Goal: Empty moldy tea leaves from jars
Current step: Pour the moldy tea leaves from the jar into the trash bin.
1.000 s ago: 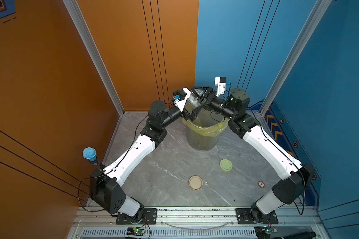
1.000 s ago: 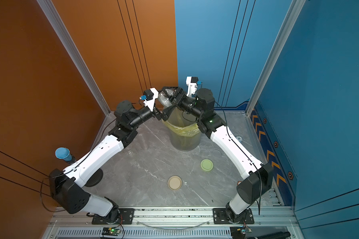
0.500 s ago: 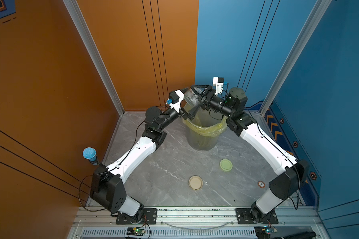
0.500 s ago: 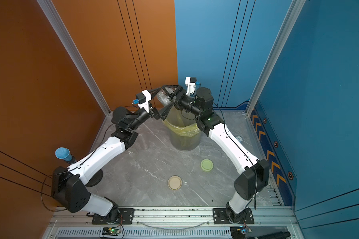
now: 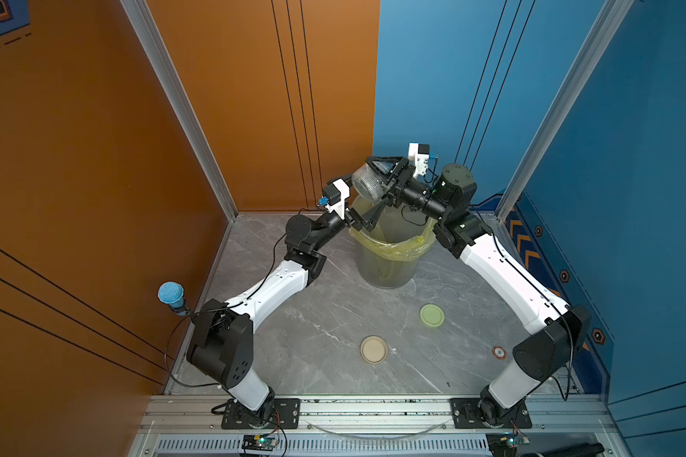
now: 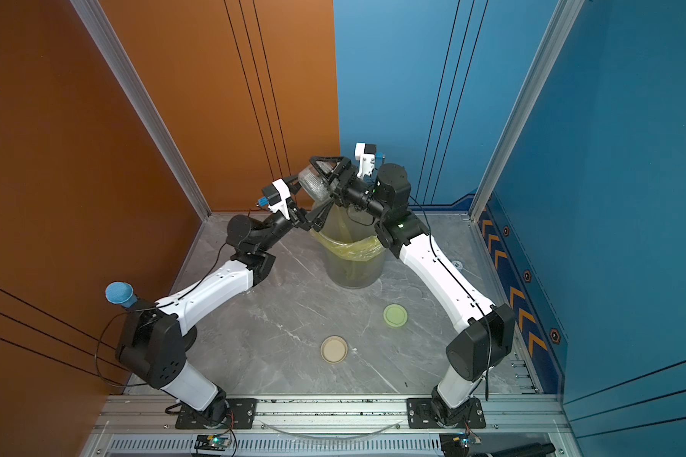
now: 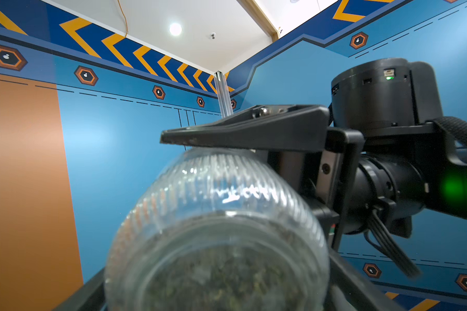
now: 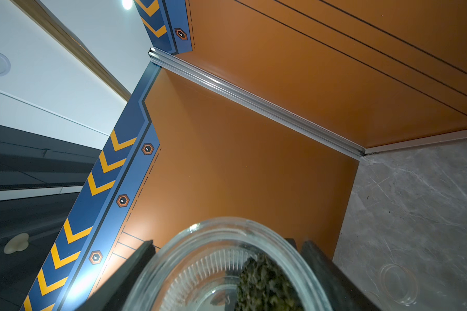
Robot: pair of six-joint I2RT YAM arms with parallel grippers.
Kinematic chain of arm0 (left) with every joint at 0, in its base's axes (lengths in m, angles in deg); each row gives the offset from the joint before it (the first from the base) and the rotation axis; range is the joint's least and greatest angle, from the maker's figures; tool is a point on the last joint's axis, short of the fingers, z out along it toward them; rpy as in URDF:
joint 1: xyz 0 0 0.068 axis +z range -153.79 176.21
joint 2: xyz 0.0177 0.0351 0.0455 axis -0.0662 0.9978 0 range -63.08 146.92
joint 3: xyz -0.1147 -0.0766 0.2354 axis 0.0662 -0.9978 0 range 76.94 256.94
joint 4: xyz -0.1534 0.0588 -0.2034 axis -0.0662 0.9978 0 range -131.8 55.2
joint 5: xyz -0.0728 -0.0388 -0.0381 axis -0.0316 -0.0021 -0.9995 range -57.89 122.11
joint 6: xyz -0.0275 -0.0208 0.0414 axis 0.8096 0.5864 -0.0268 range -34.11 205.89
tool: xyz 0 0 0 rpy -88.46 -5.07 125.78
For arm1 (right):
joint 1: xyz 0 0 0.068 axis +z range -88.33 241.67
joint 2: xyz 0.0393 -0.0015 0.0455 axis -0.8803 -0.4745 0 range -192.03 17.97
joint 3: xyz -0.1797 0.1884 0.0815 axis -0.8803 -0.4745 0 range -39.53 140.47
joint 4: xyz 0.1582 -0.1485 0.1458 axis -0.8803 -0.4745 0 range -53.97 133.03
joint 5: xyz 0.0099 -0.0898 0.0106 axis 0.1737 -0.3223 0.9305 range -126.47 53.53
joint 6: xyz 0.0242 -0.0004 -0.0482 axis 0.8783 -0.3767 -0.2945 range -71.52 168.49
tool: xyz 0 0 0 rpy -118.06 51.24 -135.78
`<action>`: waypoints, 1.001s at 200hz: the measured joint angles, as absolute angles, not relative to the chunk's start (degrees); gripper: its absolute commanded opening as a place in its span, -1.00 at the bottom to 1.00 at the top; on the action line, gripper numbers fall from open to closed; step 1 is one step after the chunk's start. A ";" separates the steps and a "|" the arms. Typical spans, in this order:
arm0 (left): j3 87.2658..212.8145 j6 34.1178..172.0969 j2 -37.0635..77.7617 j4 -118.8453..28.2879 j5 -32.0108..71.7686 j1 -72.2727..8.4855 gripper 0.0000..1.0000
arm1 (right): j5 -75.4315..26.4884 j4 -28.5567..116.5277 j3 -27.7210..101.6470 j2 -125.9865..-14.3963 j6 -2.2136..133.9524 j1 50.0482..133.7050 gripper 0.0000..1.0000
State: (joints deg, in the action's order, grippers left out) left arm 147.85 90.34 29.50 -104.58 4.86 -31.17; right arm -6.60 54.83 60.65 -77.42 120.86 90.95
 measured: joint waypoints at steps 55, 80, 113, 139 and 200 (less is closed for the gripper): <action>147.85 91.38 29.67 -107.29 5.10 -31.17 0.94 | -6.49 55.24 60.65 -77.42 121.00 90.97 -0.20; 147.85 91.58 29.67 -108.01 5.28 -31.17 0.91 | -6.45 55.29 60.65 -77.42 121.00 90.97 -0.20; 147.87 91.82 29.74 -108.12 5.52 -31.17 0.76 | -6.45 55.31 60.65 -77.42 121.00 91.00 -0.20; 147.87 91.82 30.06 -108.45 5.52 -31.17 0.84 | -6.45 55.35 60.59 -77.42 121.00 91.15 -0.20; 148.13 91.95 30.76 -108.34 6.11 -31.17 0.66 | -6.54 55.72 60.37 -77.42 121.00 91.67 -0.20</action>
State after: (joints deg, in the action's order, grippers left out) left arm 148.13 91.95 30.76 -108.34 6.11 -31.17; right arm -6.54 55.72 60.37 -77.42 121.00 91.67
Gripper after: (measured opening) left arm 0.853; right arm 0.807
